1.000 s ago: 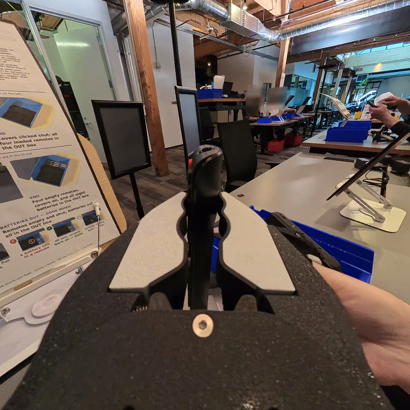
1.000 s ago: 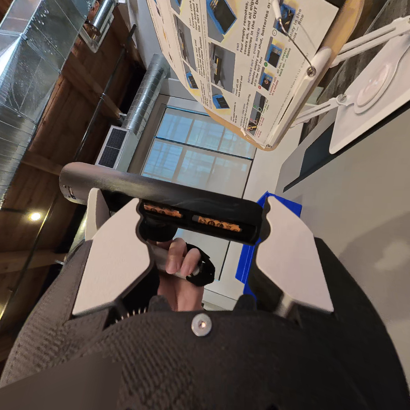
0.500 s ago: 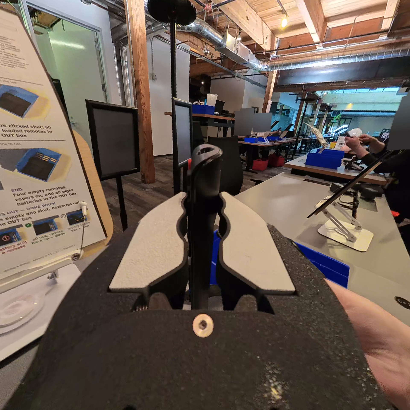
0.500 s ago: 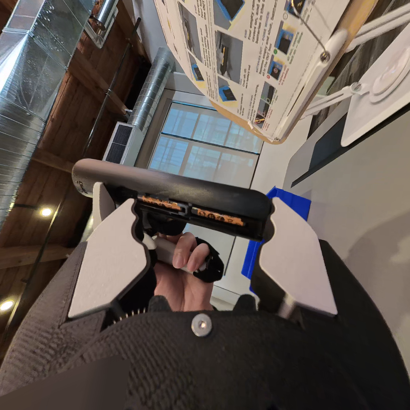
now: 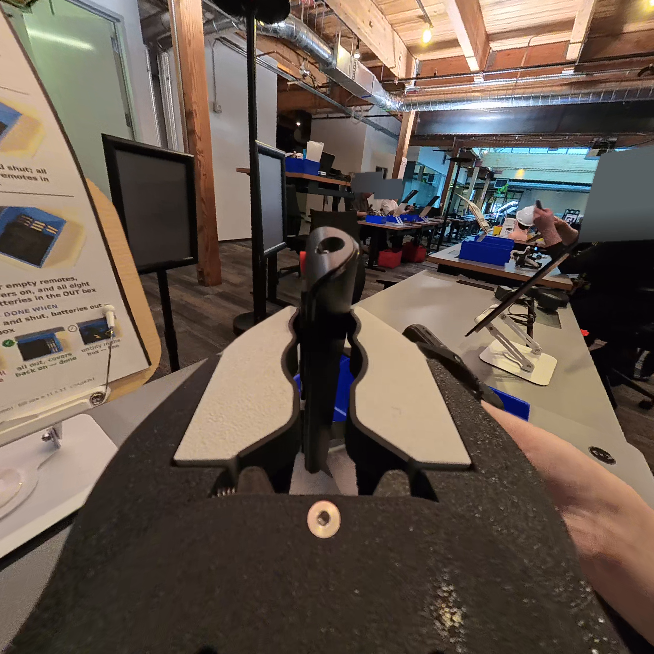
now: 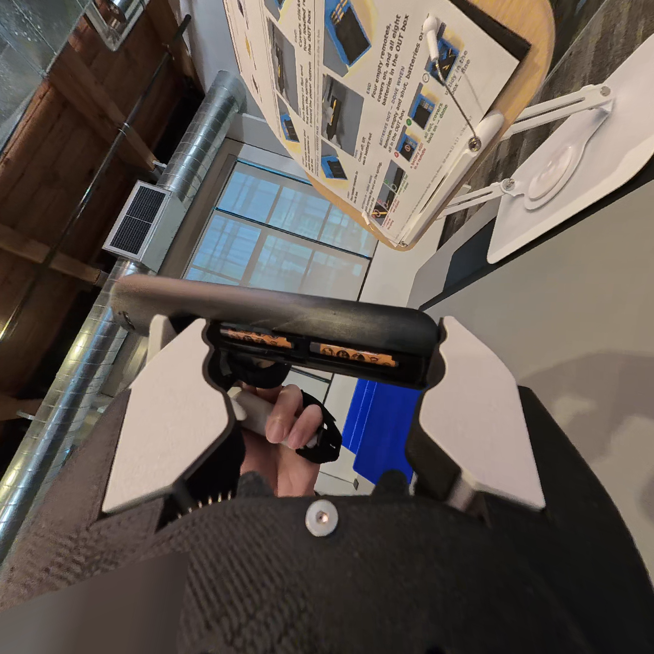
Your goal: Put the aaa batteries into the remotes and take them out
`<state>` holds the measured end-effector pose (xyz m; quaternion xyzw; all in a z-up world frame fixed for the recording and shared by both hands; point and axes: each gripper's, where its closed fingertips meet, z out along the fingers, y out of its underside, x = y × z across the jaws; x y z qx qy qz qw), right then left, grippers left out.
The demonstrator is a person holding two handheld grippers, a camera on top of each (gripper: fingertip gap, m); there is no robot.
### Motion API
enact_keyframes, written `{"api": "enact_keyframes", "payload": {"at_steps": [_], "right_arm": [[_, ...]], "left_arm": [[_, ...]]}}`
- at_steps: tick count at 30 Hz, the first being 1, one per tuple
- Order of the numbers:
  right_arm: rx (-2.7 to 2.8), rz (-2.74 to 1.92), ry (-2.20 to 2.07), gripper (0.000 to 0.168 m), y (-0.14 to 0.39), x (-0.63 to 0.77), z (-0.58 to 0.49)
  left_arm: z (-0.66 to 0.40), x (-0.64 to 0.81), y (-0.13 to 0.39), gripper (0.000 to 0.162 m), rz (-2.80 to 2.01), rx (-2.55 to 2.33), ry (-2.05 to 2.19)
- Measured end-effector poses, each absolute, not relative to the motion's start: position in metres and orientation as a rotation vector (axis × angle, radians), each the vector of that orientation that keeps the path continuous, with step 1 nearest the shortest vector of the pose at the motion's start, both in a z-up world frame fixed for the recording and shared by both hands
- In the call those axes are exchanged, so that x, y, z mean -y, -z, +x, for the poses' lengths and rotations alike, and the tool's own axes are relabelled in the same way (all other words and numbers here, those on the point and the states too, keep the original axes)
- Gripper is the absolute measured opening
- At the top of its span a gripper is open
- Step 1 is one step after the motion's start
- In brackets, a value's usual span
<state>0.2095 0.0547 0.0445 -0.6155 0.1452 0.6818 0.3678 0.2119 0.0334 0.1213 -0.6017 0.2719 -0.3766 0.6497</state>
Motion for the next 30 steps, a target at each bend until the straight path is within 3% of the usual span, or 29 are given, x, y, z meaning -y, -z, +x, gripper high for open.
{"api": "enact_keyframes", "payload": {"at_steps": [30], "right_arm": [[-0.011, -1.745, -1.135, 0.114, -0.019, -0.062, 0.192]], "left_arm": [[0.159, -0.032, -0.076, 0.024, -1.403, -0.559, 1.077]]}}
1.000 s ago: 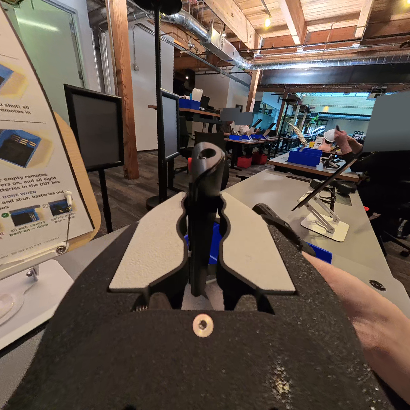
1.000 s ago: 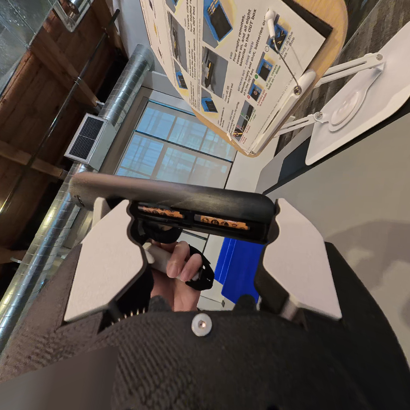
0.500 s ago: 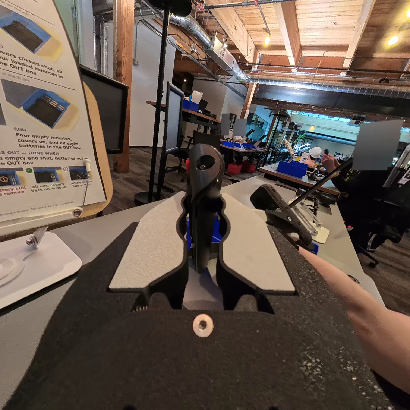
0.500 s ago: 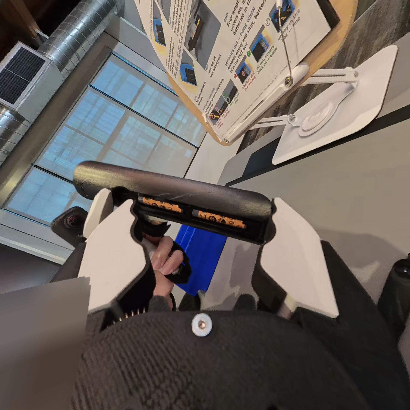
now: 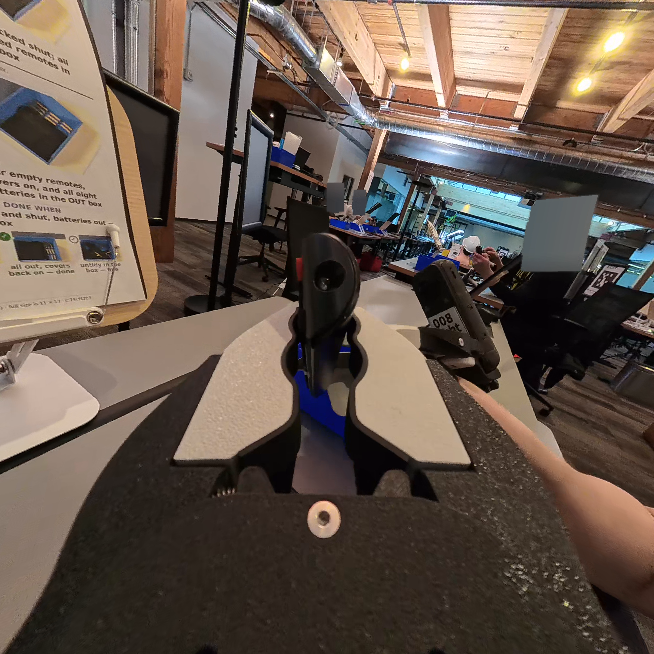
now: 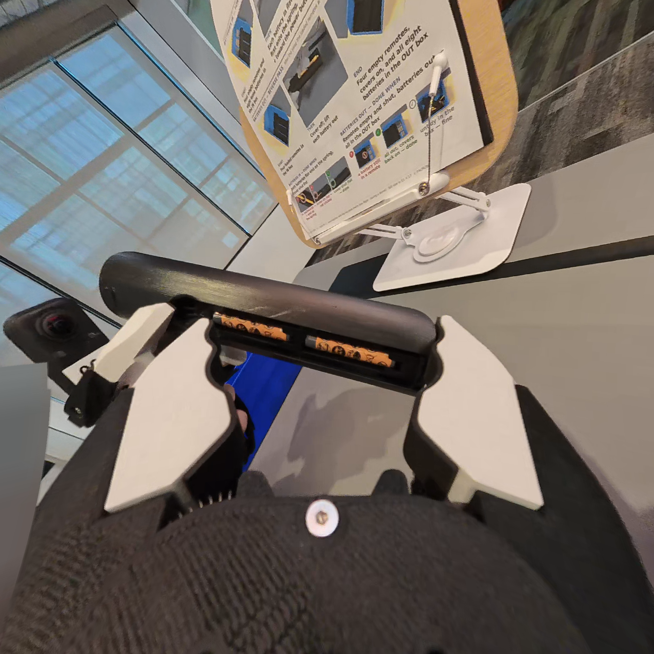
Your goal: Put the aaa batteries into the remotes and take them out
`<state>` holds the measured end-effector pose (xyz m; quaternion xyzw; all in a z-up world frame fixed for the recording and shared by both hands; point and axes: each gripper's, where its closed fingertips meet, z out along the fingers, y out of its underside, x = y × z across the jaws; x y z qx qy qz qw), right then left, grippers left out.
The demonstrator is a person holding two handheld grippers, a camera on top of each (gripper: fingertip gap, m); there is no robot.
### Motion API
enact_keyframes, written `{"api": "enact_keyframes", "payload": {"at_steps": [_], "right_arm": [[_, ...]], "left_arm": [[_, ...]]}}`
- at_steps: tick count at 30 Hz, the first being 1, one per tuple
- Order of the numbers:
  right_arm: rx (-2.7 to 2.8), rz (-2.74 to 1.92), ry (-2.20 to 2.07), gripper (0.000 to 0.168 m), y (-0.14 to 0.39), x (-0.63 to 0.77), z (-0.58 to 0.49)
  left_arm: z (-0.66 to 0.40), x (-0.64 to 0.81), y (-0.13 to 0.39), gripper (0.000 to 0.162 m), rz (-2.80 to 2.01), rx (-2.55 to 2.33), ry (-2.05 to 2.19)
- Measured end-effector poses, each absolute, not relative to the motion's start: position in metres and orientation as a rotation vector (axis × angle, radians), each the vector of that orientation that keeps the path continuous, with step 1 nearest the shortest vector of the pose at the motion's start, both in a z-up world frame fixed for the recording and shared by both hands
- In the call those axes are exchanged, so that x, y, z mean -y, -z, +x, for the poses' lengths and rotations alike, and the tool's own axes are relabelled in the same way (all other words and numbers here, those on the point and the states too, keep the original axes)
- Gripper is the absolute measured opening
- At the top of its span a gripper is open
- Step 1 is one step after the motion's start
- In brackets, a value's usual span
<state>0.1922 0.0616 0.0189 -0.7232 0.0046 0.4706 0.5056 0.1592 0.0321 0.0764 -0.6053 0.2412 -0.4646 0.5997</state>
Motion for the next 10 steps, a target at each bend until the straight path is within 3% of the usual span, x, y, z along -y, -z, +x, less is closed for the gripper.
{"api": "enact_keyframes", "payload": {"at_steps": [10], "right_arm": [[0.01, -1.723, -1.155, 0.114, -0.0214, -0.0605, 0.1914]], "left_arm": [[0.1599, -0.0281, -0.0781, 0.024, -1.393, -0.566, 1.058]]}}
